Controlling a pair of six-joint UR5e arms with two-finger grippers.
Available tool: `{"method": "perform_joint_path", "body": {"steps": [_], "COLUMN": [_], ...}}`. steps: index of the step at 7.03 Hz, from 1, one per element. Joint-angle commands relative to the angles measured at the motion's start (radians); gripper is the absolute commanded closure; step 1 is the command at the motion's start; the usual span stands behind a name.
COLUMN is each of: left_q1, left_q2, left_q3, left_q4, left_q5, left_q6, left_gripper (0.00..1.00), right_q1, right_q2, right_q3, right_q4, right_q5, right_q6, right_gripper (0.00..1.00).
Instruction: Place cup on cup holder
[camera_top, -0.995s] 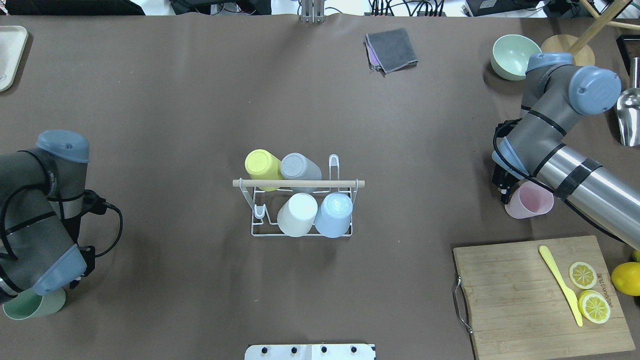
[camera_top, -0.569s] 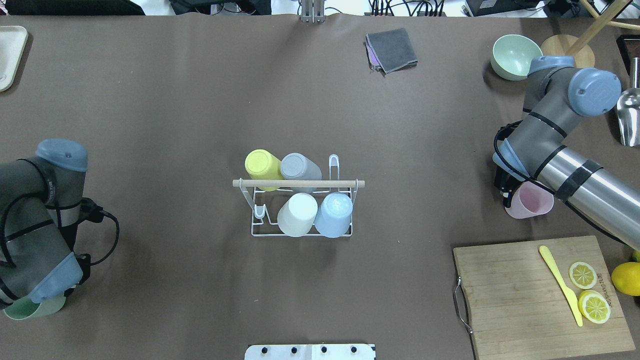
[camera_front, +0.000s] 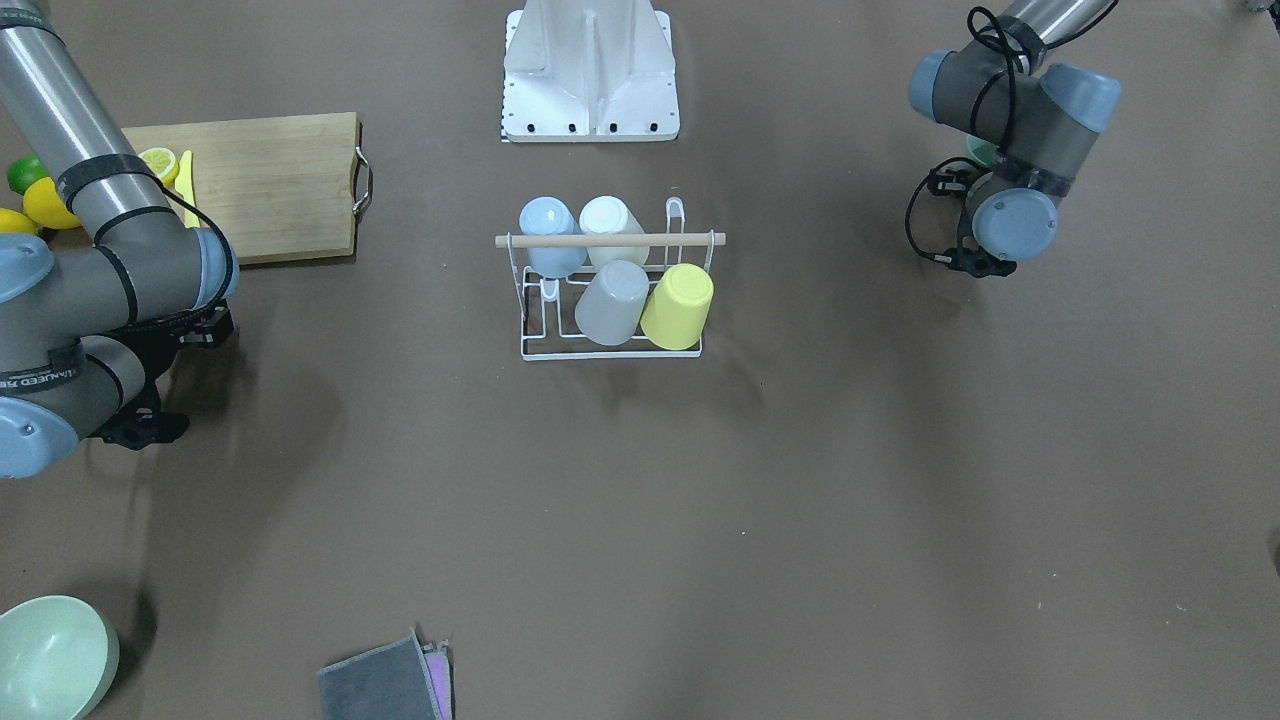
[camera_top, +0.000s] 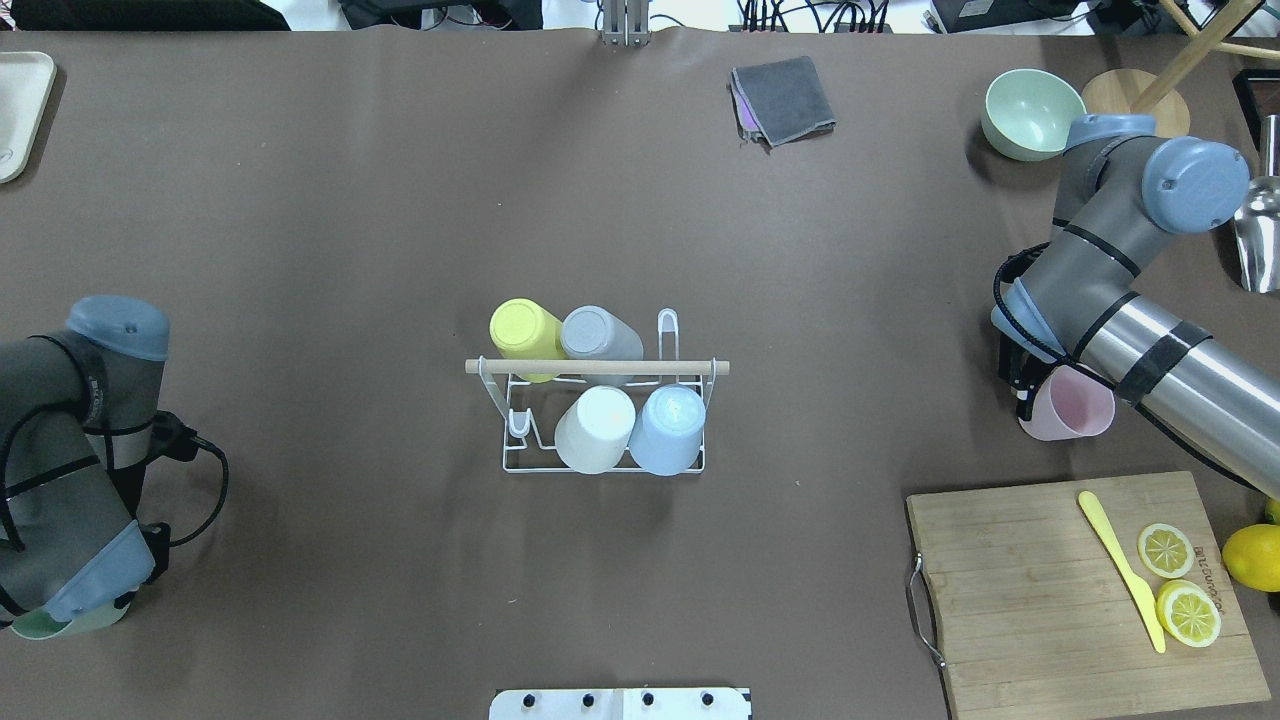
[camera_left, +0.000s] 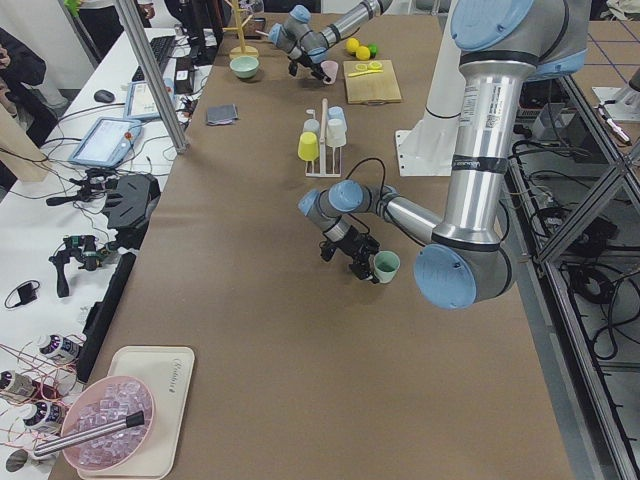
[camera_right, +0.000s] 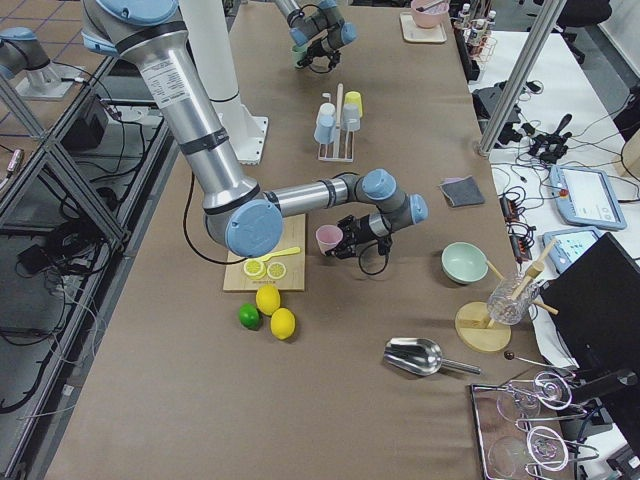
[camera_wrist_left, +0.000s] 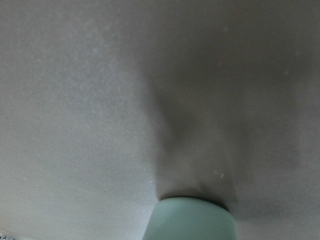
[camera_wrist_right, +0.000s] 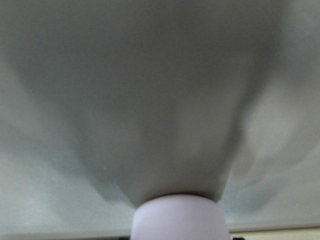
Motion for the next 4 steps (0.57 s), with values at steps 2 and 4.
{"method": "perform_joint_path", "body": {"steps": [2,4], "left_q1": [0.014,0.027], "left_q2": [0.010,0.009], "left_q3": [-0.003,-0.005], "left_q4": [0.001,0.004], "left_q5": [-0.001,-0.009], "left_q6": [-0.003,-0.006], "left_gripper": [0.02,0.03], "right_q1": [0.030,0.079], "right_q2": [0.007,0.006], "right_q3": [0.008,0.027], "right_q4": [0.007,0.016], "right_q5": [-0.002,-0.007], "right_q6": [-0.002,-0.010], "right_gripper": [0.66,0.76]}}
